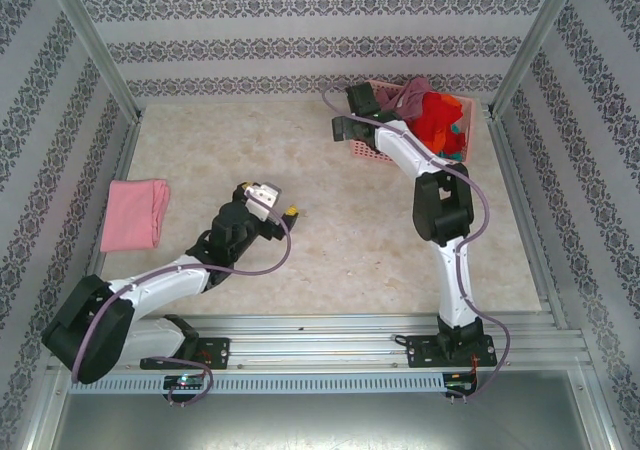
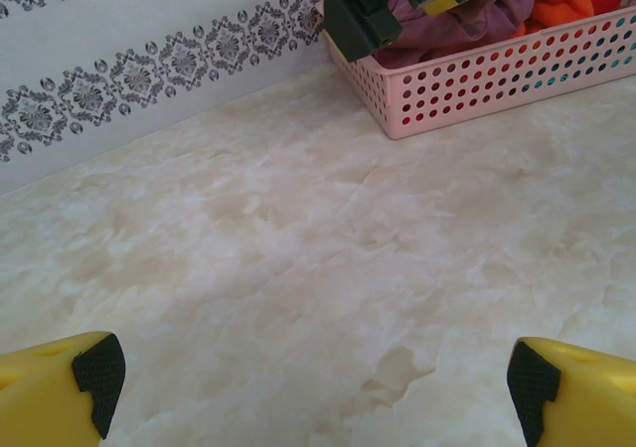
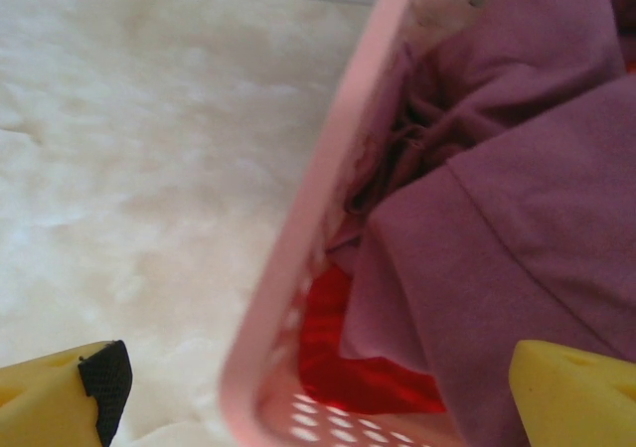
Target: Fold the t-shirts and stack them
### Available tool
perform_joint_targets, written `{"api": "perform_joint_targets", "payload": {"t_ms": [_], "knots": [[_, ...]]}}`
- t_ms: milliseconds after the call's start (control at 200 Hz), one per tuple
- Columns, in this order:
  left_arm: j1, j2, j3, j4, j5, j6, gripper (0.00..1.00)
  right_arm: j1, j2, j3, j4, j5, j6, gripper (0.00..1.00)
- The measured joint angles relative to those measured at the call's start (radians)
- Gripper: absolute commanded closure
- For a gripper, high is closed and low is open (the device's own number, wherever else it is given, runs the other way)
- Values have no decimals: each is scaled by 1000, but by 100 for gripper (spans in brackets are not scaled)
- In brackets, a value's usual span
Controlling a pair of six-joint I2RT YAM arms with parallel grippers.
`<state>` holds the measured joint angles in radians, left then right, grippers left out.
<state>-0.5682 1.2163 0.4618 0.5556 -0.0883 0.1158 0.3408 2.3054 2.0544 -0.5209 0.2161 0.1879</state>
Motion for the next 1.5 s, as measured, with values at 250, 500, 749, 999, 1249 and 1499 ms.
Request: {"api": "perform_joint_targets", "payload": {"t_ms": [250,500,749,999,1249,1499], "knots": [[0,-35,-34,-23,-20,-6,0,-60,45,80,-158,54,-37,2],[0,-45,-35,-26,-21,-12,0,-84,30,56,-181,54,-49,4],[0,-45,-35,-26,-21,-19,0,-72,-29,6,-126,-65,-5,3],[0,-51,-35,-31,-22,-19,0,-23,40,147,-143,-69,0,2],[0,-78,-43,-36,-29,-19,0,-27,134,216,-216,9,-1,9],[0,-78,-47,-37,-29,-19,0,-37,146,222,-276,128,-11,14]]}}
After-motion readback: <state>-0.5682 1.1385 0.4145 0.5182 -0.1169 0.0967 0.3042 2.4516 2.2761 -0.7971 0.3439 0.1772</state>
